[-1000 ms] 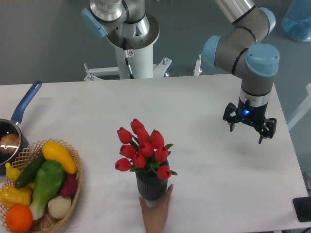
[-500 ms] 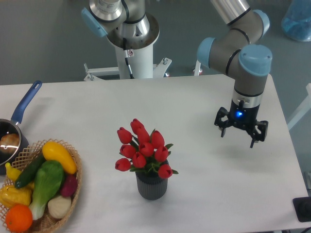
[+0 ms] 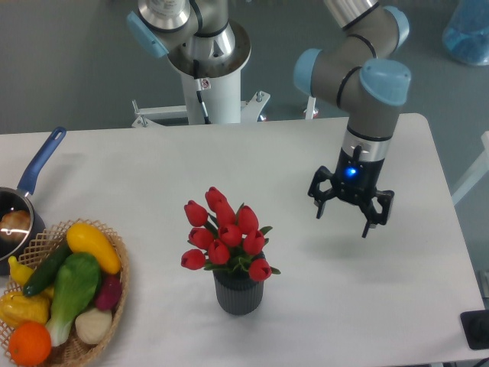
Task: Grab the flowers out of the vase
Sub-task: 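Move the open gripper toward the red tulip stems above the vase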
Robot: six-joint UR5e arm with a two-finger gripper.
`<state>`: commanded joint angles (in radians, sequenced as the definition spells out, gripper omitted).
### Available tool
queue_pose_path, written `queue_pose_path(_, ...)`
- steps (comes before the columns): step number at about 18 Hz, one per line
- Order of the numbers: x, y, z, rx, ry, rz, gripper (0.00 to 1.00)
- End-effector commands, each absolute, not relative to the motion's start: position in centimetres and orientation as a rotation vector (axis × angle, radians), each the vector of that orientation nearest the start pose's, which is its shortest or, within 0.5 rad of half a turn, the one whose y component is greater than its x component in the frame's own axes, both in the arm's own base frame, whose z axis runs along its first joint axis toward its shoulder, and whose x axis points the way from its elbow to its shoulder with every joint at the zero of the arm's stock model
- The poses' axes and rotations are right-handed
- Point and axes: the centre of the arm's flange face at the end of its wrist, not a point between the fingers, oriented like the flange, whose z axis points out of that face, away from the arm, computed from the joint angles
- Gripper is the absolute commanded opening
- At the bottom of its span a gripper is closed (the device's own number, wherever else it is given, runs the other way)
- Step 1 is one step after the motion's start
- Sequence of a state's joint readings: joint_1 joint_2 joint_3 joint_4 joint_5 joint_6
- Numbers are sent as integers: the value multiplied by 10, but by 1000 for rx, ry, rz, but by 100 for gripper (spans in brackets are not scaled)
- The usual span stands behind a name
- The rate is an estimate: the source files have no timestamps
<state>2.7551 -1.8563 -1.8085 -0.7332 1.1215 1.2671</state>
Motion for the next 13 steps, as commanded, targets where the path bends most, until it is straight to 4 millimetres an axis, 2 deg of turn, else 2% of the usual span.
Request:
queue_pose_path(2, -462, 398, 327, -2445, 225, 88, 100)
queue_pose_path(4, -457, 400, 328, -2348, 229, 25, 100)
queue_pose_path(6, -454, 401, 325, -2284, 227, -24, 100)
queue_pose_path(13, -422, 425, 323, -2141, 340, -106, 100)
